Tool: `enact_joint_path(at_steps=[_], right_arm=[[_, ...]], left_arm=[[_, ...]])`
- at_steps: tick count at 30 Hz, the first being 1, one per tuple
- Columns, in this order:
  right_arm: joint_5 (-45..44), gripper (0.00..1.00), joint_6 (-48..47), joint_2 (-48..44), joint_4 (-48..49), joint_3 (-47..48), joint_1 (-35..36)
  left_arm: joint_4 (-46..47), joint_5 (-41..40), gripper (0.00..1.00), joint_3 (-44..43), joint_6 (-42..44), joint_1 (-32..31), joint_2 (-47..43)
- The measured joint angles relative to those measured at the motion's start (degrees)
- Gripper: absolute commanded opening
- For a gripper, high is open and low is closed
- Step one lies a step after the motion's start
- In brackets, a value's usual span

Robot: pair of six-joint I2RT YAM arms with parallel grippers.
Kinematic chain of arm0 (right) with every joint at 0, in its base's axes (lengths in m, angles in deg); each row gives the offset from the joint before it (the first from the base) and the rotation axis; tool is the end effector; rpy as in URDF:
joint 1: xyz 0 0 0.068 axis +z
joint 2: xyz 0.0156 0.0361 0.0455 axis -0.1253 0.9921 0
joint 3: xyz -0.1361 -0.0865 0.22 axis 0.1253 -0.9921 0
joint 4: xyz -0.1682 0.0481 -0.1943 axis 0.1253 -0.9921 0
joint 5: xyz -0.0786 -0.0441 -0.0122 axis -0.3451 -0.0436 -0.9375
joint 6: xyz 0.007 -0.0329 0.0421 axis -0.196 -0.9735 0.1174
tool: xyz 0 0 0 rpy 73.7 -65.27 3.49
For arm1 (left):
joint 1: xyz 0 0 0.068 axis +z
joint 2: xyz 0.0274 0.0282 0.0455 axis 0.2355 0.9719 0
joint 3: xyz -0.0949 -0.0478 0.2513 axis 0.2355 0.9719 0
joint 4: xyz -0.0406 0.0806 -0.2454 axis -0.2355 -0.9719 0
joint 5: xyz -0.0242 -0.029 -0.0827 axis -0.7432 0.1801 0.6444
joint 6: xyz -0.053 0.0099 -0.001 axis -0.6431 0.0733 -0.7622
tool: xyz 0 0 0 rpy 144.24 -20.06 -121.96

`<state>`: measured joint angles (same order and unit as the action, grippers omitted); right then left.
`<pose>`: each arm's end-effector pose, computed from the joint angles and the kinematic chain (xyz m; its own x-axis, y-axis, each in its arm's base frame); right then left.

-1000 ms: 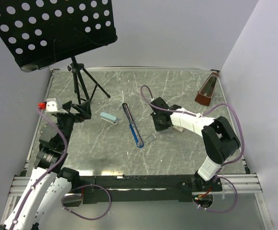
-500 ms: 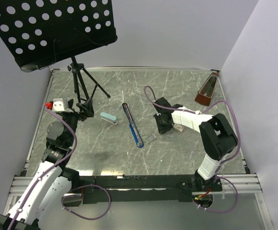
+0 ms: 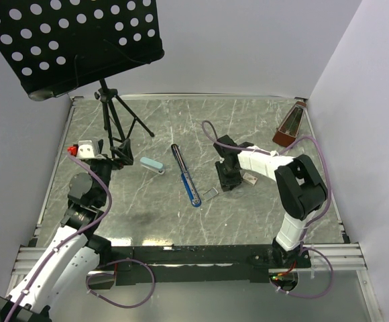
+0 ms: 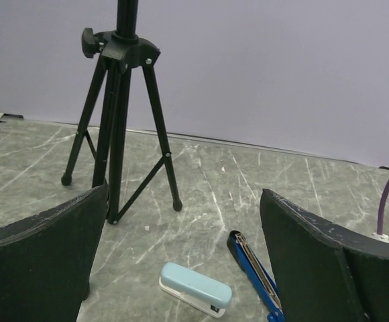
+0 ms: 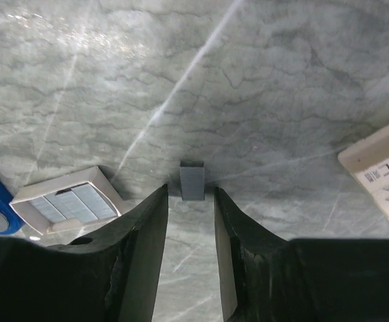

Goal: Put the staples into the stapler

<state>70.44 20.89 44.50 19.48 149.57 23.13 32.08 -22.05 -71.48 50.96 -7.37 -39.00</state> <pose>0.2818 0.1649 0.1616 -0.9450 -0.2278 -0.2346 -0.2505 0.9655 0.0715 0.1482 -0.0455 0.3122 0.1815 -0.2906 -0.9395 0.1103 0.9553 -0.2742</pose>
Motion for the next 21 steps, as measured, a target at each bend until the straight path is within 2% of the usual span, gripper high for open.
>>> enact_joint_path(at_steps=[21], right_arm=[[0.83, 0.35, 0.20, 4.13, -3.67, 4.94, -1.14]], left_arm=[[0.70, -1.97, 0.99, 0.24, 1.29, -1.01, -0.42]])
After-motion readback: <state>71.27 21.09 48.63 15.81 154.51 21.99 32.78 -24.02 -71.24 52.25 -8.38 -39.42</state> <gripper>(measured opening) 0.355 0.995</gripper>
